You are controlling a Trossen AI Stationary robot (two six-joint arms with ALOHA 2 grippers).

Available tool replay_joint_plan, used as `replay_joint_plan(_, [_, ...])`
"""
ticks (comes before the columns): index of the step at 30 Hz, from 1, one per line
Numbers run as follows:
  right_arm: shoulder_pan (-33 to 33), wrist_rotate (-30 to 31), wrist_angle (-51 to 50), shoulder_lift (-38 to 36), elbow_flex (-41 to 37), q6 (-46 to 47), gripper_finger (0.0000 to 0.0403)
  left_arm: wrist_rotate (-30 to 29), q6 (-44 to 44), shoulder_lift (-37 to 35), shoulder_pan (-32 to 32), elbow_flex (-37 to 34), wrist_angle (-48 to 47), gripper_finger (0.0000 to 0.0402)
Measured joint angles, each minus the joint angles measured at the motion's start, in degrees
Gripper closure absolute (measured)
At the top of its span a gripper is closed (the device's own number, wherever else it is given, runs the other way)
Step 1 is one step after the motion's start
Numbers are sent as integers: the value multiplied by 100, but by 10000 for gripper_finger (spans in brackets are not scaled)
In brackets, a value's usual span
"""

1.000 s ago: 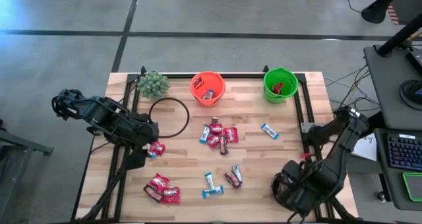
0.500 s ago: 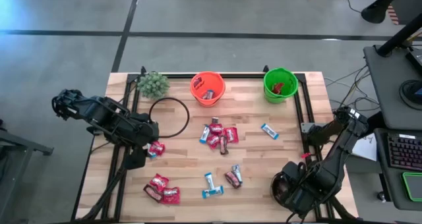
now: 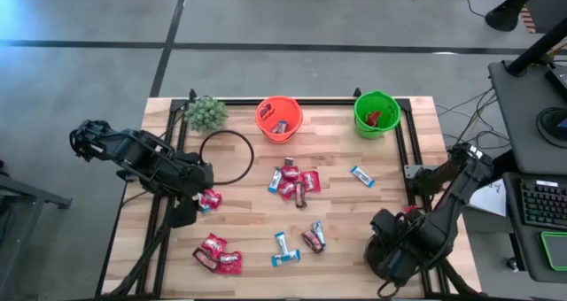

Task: Sort candy
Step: Put the brown chocolate into the black bucket

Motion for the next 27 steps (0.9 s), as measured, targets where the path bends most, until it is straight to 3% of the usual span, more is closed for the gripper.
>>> replay_joint_plan(15, [-963, 258, 0, 0, 0, -1375, 253, 3, -317, 0, -2, -111, 0, 182])
replay_joint_plan(27, [-1161, 607, 9, 0, -1, -1822, 256, 179, -168, 2, -2, -288, 1, 182])
